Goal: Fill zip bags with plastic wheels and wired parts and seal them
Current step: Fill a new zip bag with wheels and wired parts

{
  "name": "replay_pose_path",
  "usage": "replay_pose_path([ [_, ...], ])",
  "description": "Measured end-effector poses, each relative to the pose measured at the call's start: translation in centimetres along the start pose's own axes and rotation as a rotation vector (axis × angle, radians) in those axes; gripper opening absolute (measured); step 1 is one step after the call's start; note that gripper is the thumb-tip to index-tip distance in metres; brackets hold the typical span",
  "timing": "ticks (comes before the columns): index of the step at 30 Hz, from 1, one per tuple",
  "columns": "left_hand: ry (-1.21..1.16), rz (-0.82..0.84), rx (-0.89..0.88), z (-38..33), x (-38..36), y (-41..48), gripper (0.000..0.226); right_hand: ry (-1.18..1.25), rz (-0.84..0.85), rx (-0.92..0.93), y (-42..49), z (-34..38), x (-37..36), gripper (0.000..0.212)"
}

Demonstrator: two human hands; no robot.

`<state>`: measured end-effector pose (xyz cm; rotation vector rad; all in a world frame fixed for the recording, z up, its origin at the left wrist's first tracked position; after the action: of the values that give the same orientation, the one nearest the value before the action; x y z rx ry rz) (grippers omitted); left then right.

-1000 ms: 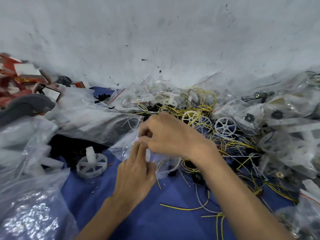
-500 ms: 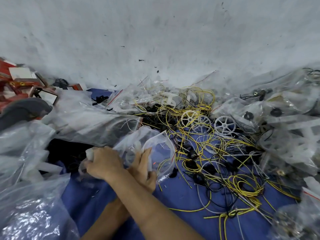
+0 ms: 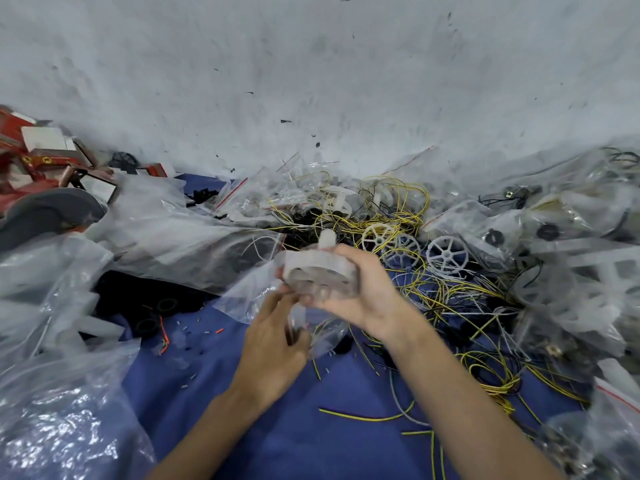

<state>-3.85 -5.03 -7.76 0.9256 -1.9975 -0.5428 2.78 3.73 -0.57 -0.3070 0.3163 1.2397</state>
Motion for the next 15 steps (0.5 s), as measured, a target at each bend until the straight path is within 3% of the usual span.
replay_pose_path([
  [3,-0.065,-0.031,0.011,-0.7,0.5,0.0,0.046,-0.144,-0.023,-0.071,-1.5,0.7,2.8,0.018],
  [10,-0.137,-0.030,0.014,-1.7,0.5,-0.4,0.058,-0.460,-0.182,-0.153,-1.5,0.5,4.1,0.019],
  [15,-0.149,-0.042,0.014,-1.8,0.8,-0.4,0.059,-0.470,-0.116,-0.152,-1.6,0.6,3.4,0.024],
])
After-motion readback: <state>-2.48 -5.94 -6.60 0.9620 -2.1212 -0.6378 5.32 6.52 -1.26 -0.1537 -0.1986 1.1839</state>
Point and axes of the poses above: each hand's wrist, its own y-axis towards the middle knuckle, its own x-axis out of the back of the hand, z = x × y, the point moved 4 cm from there along y, towards the middle knuckle, and after that the axes turned 9 degrees about -x, right-handed, at the moved point
